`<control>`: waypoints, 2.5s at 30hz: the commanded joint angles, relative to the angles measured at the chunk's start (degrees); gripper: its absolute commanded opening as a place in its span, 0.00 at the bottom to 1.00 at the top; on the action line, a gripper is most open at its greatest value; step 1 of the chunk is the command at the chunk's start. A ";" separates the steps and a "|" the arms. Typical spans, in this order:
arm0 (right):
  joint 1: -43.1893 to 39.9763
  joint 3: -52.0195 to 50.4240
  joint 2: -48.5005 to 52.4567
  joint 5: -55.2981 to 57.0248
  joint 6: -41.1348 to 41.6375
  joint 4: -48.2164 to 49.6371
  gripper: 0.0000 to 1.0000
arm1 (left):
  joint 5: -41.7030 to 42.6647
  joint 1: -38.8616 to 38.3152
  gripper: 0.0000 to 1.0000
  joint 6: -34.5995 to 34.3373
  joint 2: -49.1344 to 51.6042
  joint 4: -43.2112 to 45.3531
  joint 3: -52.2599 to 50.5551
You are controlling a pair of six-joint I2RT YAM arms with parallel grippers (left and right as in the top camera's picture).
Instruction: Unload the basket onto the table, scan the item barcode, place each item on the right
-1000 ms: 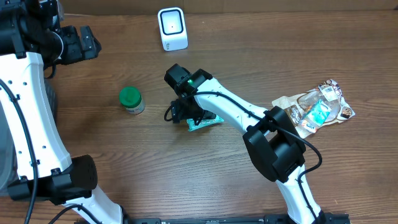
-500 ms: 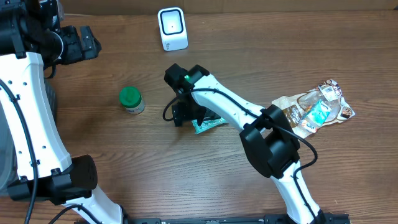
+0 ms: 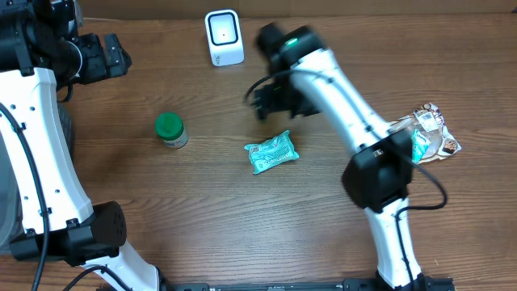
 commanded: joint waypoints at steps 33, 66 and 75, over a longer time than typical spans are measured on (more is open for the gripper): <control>-5.84 -28.33 -0.81 -28.09 -21.81 16.22 0.73 | -0.35 -0.39 1.00 1.09 -0.17 0.07 0.07; -7.89 -22.58 -15.17 -40.52 -22.32 17.20 0.04 | -0.35 -0.39 1.00 1.09 -0.17 0.07 0.07; -11.10 -22.49 -27.52 -46.69 -21.99 16.06 0.04 | -0.35 -0.39 1.00 1.09 -0.17 0.07 0.04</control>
